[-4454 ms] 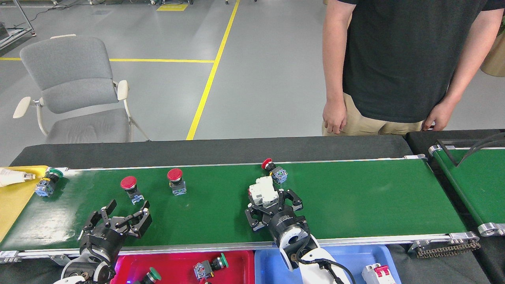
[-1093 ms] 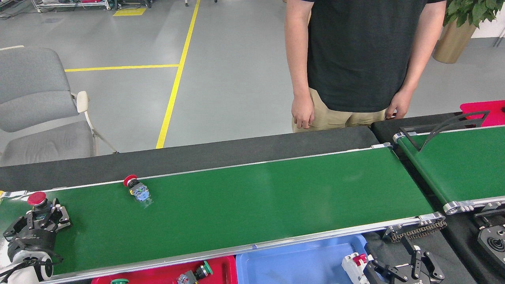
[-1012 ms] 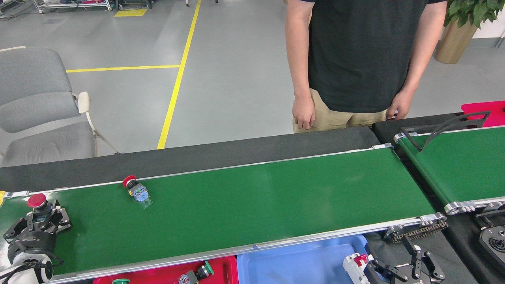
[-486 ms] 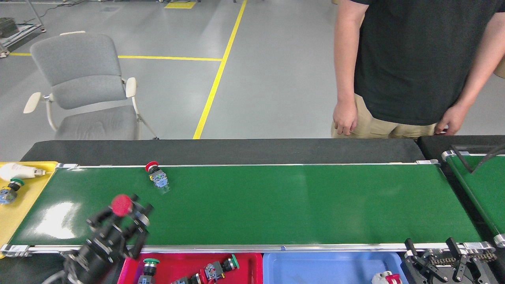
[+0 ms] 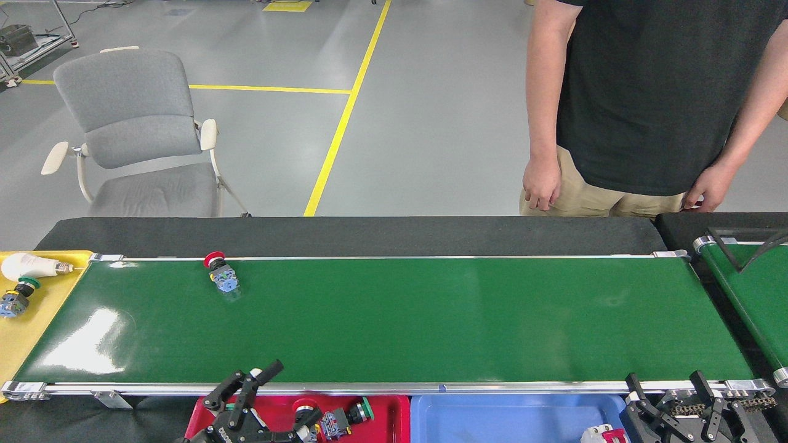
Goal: Pick switch part from conveyor to tray
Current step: 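Grasp the last red-capped button on the belt with the left gripper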
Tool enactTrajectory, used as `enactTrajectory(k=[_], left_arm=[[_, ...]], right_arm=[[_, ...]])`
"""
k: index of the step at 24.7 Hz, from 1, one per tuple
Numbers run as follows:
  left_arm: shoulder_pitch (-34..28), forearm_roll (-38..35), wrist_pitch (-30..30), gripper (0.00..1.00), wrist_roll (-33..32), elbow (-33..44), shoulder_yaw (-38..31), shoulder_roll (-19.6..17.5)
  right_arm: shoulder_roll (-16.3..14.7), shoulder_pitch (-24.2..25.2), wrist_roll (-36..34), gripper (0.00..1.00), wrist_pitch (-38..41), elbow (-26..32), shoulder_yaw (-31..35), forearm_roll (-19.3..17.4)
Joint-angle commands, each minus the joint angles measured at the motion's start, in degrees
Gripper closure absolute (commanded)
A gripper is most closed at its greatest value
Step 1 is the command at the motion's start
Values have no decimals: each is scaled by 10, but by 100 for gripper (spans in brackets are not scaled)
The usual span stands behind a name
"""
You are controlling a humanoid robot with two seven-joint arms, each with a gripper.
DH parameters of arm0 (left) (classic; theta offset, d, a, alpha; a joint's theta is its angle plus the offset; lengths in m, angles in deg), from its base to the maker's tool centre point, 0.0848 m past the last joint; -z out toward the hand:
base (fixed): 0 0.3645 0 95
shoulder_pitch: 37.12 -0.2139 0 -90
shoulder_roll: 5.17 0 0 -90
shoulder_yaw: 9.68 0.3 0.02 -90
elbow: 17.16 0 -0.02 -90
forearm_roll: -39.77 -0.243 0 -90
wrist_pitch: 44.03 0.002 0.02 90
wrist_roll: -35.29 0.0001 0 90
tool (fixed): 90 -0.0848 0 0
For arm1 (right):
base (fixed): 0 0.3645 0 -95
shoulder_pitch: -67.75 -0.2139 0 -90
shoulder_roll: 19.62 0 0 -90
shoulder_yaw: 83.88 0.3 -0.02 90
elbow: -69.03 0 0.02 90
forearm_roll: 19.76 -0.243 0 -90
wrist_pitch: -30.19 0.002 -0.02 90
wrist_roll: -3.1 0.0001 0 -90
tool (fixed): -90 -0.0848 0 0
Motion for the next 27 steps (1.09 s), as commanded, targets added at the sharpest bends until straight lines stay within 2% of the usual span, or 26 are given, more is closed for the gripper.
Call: enactTrajectory(k=[1, 4, 9, 13, 16, 17, 19, 22, 24, 27], left_arm=[[9, -2, 87, 0, 1, -26, -49, -7], [12, -2, 105, 0, 1, -74, -103, -10], [3, 0, 99, 0, 2, -96, -107, -19], [5, 2, 60, 0, -3, -104, -122, -28], [44, 1, 61, 0, -30, -134, -137, -27], [77, 0, 64, 0, -48, -155, -138, -27], [136, -2, 77, 0, -72, -220, -135, -28], [211, -4, 84, 0, -73, -307, -132, -36], [230, -4, 87, 0, -73, -346, -132, -46], [237, -4, 127, 0, -71, -389, -133, -66]], right_arm=[[0, -1, 1, 2, -1, 9, 2, -2], [0, 12, 1, 2, 0, 18, 3, -2], [0, 29, 1, 2, 1, 26, 2, -1], [-1, 29, 1, 2, 0, 26, 4, -1], [0, 29, 1, 2, 1, 26, 2, -1], [-1, 29, 1, 2, 2, 26, 1, -1], [-3, 29, 1, 2, 3, 26, -1, -1], [-1, 28, 1, 2, 22, 26, 0, -1], [-3, 28, 0, 2, 25, 25, 0, -1], [-5, 24, -2, 2, 31, 24, 0, -1]])
